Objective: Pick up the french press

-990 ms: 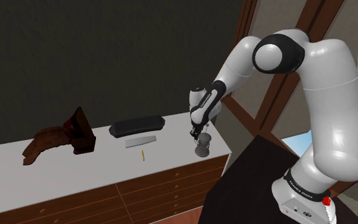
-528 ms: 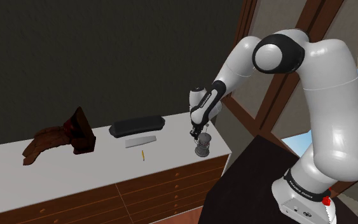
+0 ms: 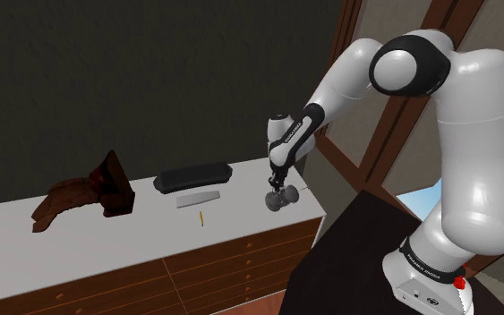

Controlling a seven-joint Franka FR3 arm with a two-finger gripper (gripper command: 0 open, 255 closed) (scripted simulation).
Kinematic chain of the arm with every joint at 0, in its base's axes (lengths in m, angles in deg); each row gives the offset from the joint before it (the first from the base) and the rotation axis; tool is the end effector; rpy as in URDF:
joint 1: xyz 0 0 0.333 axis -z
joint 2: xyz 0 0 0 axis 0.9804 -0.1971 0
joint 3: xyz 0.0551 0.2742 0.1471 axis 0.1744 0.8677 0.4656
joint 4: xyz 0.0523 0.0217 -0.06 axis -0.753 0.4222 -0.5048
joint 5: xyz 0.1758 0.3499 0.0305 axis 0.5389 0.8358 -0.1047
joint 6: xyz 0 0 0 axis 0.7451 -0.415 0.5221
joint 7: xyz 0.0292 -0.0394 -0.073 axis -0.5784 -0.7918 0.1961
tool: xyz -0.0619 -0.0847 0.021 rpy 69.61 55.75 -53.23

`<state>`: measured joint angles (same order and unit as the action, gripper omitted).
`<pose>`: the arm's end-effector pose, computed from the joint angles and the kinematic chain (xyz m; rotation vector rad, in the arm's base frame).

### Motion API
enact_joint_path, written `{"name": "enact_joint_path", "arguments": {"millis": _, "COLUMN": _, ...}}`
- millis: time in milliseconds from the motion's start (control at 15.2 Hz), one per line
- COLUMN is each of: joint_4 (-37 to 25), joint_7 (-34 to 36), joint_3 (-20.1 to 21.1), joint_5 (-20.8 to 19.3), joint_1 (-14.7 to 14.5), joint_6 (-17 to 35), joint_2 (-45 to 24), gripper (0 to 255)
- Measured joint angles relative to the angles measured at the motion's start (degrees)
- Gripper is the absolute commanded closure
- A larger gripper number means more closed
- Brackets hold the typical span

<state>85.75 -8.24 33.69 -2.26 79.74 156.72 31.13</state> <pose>0.5388 -0.0197 0.1261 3.1004 0.2405 -0.1675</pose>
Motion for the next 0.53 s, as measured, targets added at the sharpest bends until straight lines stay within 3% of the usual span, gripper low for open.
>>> {"name": "enact_joint_path", "arguments": {"millis": 528, "joint_4": 1.09, "joint_7": -0.23, "joint_3": 0.1, "joint_5": 0.15, "joint_1": 0.04, "joint_6": -4.31, "joint_2": 5.41, "gripper": 255}}
